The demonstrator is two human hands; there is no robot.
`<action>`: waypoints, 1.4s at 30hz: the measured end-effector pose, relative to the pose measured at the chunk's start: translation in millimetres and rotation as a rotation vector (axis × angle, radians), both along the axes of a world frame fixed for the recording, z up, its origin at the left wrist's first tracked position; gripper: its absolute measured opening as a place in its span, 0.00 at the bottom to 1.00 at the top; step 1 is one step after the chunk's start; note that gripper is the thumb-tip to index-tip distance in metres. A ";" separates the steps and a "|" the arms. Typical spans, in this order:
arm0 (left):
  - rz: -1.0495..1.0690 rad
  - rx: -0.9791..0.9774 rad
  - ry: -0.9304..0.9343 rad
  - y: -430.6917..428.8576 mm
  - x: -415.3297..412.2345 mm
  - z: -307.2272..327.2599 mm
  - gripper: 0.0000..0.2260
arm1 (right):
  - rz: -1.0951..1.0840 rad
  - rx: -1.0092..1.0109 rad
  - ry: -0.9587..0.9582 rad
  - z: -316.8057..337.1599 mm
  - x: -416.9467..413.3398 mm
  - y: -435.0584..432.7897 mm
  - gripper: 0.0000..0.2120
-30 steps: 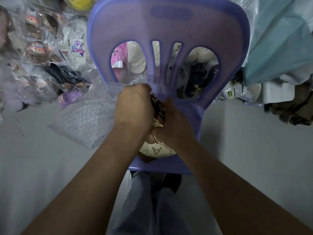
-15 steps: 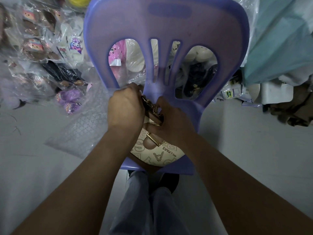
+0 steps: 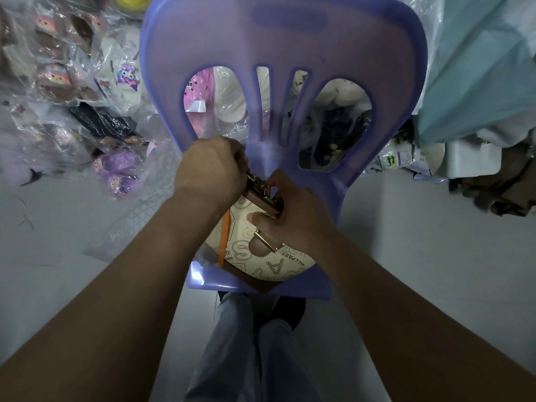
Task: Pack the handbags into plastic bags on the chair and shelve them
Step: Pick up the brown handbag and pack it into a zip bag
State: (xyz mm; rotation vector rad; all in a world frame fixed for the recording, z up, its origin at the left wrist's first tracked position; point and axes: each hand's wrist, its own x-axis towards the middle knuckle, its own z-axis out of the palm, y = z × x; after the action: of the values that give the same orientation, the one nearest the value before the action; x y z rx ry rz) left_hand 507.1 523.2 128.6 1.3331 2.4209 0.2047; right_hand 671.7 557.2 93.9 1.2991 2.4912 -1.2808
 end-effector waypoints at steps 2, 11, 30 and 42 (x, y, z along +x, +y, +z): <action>-0.019 -0.019 -0.002 2.5 1.1 0.1 0.08 | -0.014 -0.003 -0.006 -1.1 -2.8 1.8 0.22; -0.093 -0.064 0.039 -1.2 30.6 15.6 0.11 | -0.161 0.040 0.021 -8.9 -14.9 -4.4 0.20; 0.632 0.253 -0.058 -10.3 68.0 3.3 0.26 | -0.440 -0.201 0.545 -16.6 -17.8 2.4 0.18; 0.231 0.406 -0.073 -29.8 74.7 -17.9 0.21 | -0.643 -0.830 0.541 15.5 -28.5 45.8 0.14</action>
State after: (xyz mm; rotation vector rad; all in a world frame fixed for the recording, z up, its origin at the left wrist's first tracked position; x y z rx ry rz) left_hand 581.8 493.4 110.7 1.1654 2.5549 0.8294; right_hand 643.2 603.0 109.4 1.6554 1.3421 -2.6891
